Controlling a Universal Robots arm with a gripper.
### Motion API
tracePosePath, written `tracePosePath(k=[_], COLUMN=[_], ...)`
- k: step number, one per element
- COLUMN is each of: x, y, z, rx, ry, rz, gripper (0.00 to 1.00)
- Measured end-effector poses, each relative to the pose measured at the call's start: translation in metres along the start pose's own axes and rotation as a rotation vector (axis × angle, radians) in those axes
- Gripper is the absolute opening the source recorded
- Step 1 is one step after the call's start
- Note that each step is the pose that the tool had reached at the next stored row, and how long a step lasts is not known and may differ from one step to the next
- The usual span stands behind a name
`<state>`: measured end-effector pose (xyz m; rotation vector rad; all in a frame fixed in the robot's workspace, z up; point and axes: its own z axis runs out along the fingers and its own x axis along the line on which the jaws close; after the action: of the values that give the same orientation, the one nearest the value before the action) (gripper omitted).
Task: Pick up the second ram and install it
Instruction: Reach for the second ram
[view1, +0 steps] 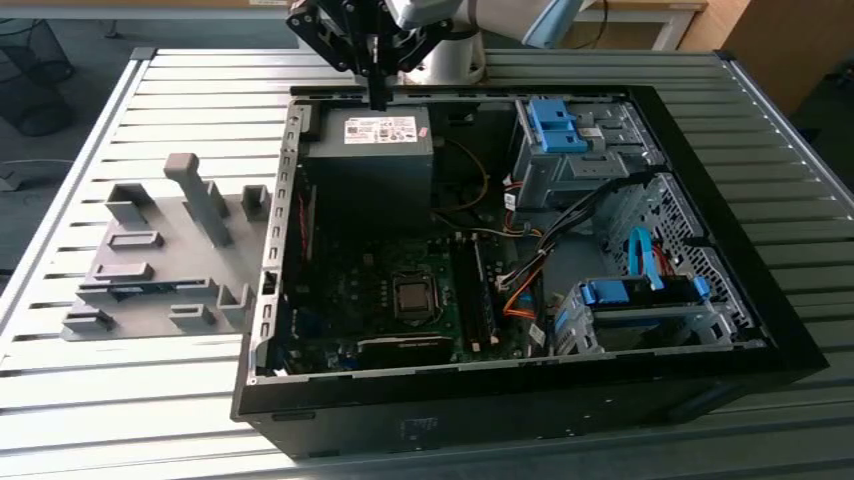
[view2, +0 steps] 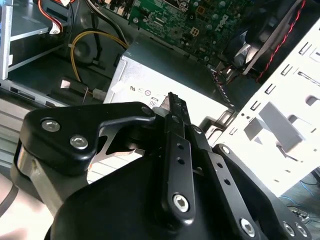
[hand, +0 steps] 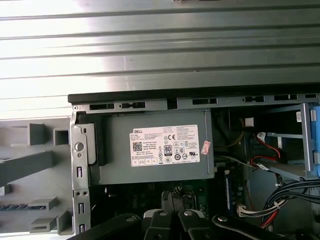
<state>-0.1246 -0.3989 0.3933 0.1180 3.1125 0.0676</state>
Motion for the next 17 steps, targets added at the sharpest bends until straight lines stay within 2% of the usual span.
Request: tracePosePath(k=[17], x=[0.0083], y=[-0.0006], z=[-0.0002], rx=[0.0], ry=[0.0], rz=[0.0], gripper=[0.11])
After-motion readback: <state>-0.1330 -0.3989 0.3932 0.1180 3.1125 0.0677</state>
